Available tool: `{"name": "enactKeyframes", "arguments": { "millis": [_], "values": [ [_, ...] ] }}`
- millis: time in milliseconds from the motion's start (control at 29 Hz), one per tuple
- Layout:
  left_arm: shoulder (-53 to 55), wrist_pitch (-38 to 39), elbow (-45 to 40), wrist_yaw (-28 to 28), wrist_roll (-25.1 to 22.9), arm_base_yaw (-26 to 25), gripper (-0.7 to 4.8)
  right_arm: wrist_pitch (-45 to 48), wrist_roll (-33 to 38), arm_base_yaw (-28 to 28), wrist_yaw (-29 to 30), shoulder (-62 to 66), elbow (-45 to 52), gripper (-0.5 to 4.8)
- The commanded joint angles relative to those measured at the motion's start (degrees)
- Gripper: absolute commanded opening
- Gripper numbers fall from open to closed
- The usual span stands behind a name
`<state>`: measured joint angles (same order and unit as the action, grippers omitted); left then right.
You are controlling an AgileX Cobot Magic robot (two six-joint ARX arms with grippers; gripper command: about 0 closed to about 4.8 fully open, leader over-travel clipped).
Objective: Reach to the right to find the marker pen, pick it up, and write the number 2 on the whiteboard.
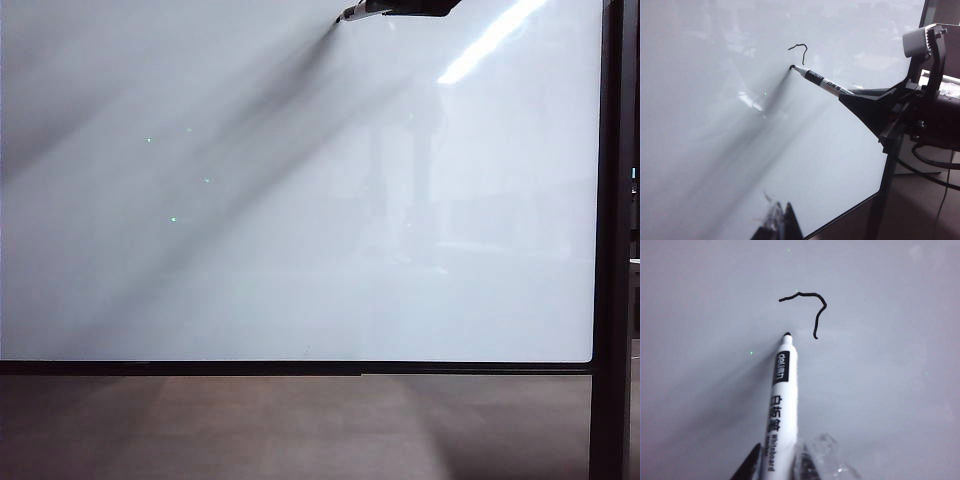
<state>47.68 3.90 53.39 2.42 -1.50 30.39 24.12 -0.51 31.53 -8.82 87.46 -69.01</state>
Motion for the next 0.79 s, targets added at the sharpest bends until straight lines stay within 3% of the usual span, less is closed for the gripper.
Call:
{"name": "enactKeyframes", "arguments": {
  "millis": [34,792],
  "values": [
    [-0.1,-0.5,0.2,0.3,0.0,-0.1,-0.05,0.1,0.0,0.0,-1.9,-0.3,-0.4,0.39],
    [-0.1,-0.5,0.2,0.3,0.0,-0.1,-0.05,-1.7,0.0,0.0,-7.8,-1.2,-0.4,0.4]
  ]
}}
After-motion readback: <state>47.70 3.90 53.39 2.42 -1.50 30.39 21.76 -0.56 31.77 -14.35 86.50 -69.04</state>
